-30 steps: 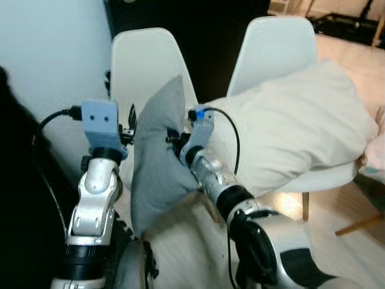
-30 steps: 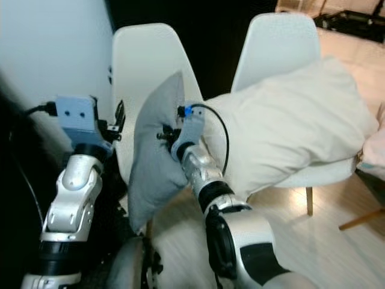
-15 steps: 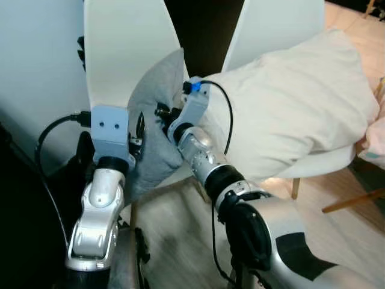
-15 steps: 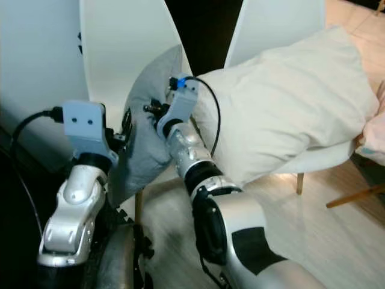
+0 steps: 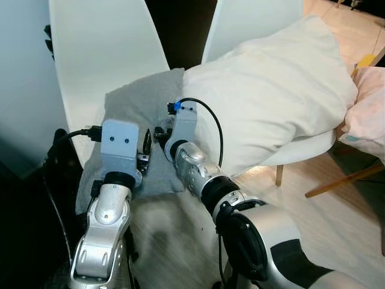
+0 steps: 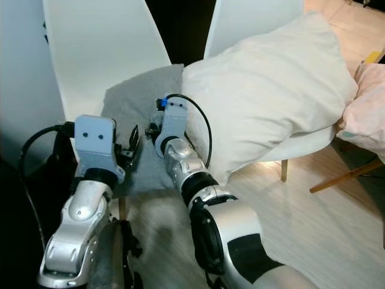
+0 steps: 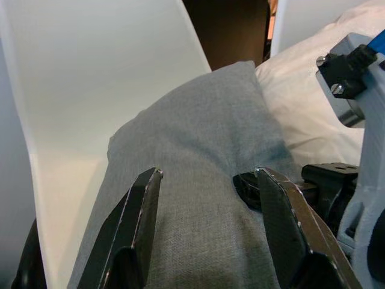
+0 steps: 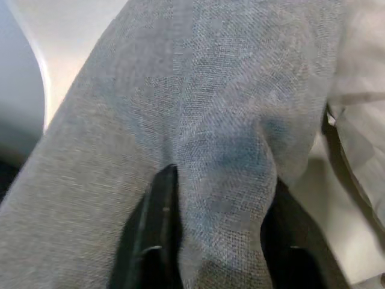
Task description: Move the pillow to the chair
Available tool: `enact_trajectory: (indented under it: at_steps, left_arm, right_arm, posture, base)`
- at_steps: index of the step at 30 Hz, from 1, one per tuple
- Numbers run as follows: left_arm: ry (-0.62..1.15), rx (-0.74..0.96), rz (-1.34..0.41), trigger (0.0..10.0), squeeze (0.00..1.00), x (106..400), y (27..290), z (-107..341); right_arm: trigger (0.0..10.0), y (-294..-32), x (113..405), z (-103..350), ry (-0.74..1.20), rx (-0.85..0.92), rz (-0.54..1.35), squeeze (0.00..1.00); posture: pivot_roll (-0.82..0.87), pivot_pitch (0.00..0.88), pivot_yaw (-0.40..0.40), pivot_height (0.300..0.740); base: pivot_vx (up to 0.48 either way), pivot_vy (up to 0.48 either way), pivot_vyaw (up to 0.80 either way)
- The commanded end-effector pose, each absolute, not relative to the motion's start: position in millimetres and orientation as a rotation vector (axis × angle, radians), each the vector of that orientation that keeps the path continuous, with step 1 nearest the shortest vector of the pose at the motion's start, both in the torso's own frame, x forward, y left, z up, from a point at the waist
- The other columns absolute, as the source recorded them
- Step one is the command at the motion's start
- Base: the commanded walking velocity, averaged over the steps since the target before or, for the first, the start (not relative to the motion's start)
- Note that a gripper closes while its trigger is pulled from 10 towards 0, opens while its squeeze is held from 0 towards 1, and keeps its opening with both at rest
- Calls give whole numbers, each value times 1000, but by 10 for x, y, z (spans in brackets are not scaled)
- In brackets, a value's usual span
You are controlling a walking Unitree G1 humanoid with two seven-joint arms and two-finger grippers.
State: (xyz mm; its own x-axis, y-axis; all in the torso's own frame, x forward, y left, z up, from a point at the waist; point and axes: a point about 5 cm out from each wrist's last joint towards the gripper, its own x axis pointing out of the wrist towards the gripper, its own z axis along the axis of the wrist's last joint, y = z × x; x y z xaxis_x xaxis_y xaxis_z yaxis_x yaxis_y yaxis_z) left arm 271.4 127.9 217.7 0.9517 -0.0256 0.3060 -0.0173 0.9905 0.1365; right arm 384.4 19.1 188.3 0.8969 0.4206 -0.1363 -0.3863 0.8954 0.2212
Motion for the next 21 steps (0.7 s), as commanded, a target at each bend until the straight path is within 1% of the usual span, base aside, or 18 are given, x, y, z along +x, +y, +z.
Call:
enact_trajectory:
  at_steps: [1,2,5,7,8,10,19,20,21]
  left_arm:
    - [-292,144,2,10000,0,2682,1266,2137]
    - [-289,148,-1,10000,0,2690,1260,2128]
    - [-289,148,-1,10000,0,2690,1260,2128]
    - [-286,154,-5,10000,0,2718,1241,2120]
    - [-289,160,-6,10000,0,2741,1236,2125]
    - [-296,180,-4,10000,0,2781,1241,2135]
    - [-321,274,46,10000,0,2862,1352,2209]
    - [-322,292,76,10000,0,2883,1416,2219]
    - [-321,311,108,10000,0,2901,1483,2225]
  right_arm:
    - [10000,454,3684,1755,240,144,513,1000]
    - [10000,490,3679,1805,206,106,553,1000]
    - [10000,490,3679,1805,206,106,553,1000]
    - [10000,541,3677,1927,127,51,658,1000]
    - [10000,538,3686,1988,104,78,712,1000]
    - [10000,499,3710,2046,89,128,760,1000]
    - [10000,321,3810,2135,48,143,739,1000]
    - [10000,217,3861,2145,27,86,688,16]
    - [10000,90,3920,2179,-3,50,637,0]
  posture:
    - [365,332,-106,440]
    - [358,322,-104,440]
    - [358,322,-104,440]
    - [341,299,-100,440]
    - [335,286,-99,440]
    - [330,269,-96,440]
    - [322,231,-96,440]
    - [315,195,-94,440]
    - [313,179,-94,440]
  base:
    - [0,0,0]
    - [0,0,0]
    - [0,0,0]
    - [0,0,0]
    - [0,0,0]
    - [0,0,0]
    - [0,0,0]
    - [0,0,0]
    - [0,0,0]
